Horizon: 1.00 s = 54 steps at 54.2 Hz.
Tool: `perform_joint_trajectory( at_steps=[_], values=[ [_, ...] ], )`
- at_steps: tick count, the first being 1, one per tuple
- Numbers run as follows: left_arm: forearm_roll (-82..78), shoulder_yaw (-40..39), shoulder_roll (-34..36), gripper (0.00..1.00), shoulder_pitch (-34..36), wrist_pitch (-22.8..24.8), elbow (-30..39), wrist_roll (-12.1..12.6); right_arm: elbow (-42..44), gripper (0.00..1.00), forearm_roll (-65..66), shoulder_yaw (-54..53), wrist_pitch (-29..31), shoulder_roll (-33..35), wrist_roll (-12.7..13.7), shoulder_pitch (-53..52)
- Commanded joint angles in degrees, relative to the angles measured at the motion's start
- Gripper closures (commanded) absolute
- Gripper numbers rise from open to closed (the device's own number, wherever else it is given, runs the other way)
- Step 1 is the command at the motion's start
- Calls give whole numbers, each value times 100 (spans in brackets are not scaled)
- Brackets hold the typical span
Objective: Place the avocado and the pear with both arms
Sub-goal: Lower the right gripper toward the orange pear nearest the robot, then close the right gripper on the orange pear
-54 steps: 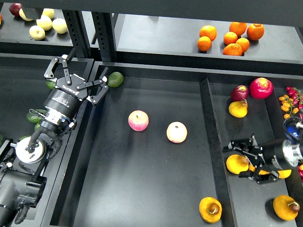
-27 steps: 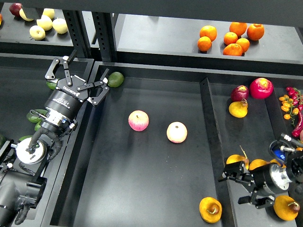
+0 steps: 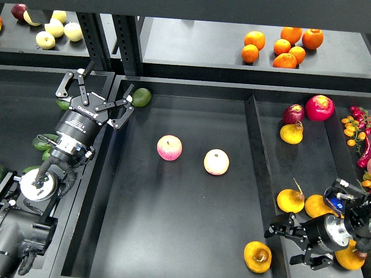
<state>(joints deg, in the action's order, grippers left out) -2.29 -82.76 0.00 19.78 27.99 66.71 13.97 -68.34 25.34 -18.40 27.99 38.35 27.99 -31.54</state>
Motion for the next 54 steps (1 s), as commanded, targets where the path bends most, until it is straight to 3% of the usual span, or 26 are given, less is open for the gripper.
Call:
perform_joint_trajectory(
  at_steps=[1, 32, 54],
  values=[
    [0, -3, 0, 0, -18, 1, 8, 0, 128, 1, 103, -14, 1, -134, 1, 51],
    [0, 6, 0, 0, -44, 1, 17, 0, 602, 4, 393, -102, 1, -679, 1, 157],
    [0, 6, 0, 0, -53, 1, 35, 0, 629, 25, 472, -146, 1, -785, 1, 385]
  ],
)
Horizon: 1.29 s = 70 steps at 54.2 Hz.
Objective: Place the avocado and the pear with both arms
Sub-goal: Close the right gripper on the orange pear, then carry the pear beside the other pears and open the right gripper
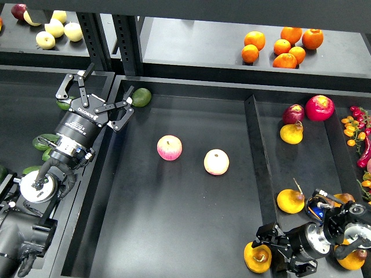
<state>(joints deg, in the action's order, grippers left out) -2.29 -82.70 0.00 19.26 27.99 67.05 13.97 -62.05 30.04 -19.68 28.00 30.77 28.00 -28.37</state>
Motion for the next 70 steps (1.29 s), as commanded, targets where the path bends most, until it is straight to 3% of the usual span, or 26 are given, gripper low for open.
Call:
perform_joint_trajectory(
  at_steps=[1, 8, 13, 37, 59, 70],
  values=[
    [0, -1, 0, 0, -1, 1, 1, 0, 0, 27, 2, -36, 0, -36, 0, 77],
    [0, -1, 0, 0, -1, 1, 1, 0, 0, 41, 2, -194, 0, -45, 0, 147],
    [0, -1, 0, 0, -1, 1, 1, 0, 9, 60, 2, -379, 0, -106, 0, 147],
    [0, -1, 0, 0, -45, 1, -7, 0, 35, 96, -138, -1047, 0, -168, 0, 156],
    [0, -1, 0, 0, -98, 1, -7, 0, -114, 97, -956, -1504, 0, -45, 0, 156],
    [0, 34, 0, 0, -98, 1, 1, 0, -272, 97, -1448, -1741, 0, 359, 0, 112]
  ],
)
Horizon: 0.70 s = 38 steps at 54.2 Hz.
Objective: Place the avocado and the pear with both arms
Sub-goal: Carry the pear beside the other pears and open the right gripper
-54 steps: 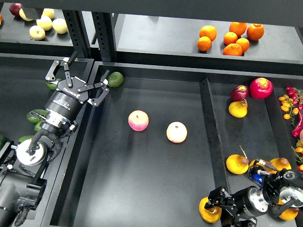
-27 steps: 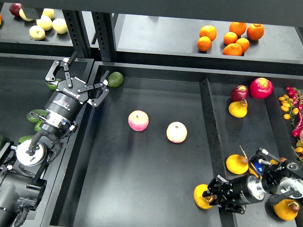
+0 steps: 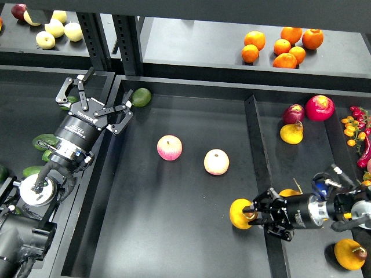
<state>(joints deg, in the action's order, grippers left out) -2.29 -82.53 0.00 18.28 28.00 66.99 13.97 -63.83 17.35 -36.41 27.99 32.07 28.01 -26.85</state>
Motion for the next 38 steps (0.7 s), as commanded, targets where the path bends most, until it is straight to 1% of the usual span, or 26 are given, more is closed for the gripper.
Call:
perform_joint_trajectory(
  at_steps=[1, 19, 27, 38],
  values=[
    [0, 9, 0, 0, 0, 0, 7, 0, -103, 97, -188, -68, 1, 282, -1, -49],
    [0, 9, 0, 0, 0, 0, 7, 0, -279, 96, -601, -15, 1, 1205, -1, 4],
    [0, 9, 0, 0, 0, 0, 7, 0, -270, 96, -663, 20, 1, 1451, -1, 83],
    [0, 17, 0, 0, 0, 0, 7, 0, -191, 96, -645, 29, 1, 1601, -1, 417]
  ],
)
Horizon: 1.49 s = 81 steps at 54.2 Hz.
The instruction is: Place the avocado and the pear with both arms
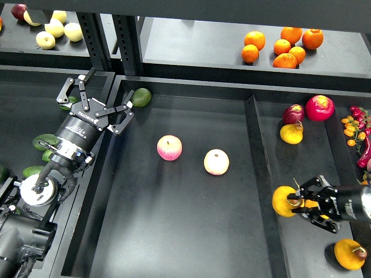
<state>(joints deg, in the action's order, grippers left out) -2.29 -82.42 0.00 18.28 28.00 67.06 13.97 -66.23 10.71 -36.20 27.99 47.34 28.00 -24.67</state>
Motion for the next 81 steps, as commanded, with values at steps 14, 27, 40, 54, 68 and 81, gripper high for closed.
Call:
perform_joint_trajectory(
  at_steps=[14, 27, 40, 54, 68, 81],
  values=[
    [0, -2, 0, 0, 0, 0, 17, 0, 357, 95, 98, 8, 1, 47, 0, 551],
    [0, -2, 0, 0, 0, 0, 17, 0, 506, 95, 98, -1, 1, -23, 0, 745],
    [-9, -2, 0, 0, 0, 0, 26, 0, 831, 92, 98, -1, 1, -217, 0, 771],
    [-9, -2, 0, 0, -35, 0, 18, 0, 1095, 87, 107, -1, 1, -366, 0, 903],
    [0, -2, 0, 0, -52, 0, 17, 0, 1218, 69, 107, -1, 1, -498, 0, 929],
    [-9, 6, 0, 0, -61, 0, 17, 0, 1095, 35, 116, -1, 1, -384, 0, 885]
  ],
)
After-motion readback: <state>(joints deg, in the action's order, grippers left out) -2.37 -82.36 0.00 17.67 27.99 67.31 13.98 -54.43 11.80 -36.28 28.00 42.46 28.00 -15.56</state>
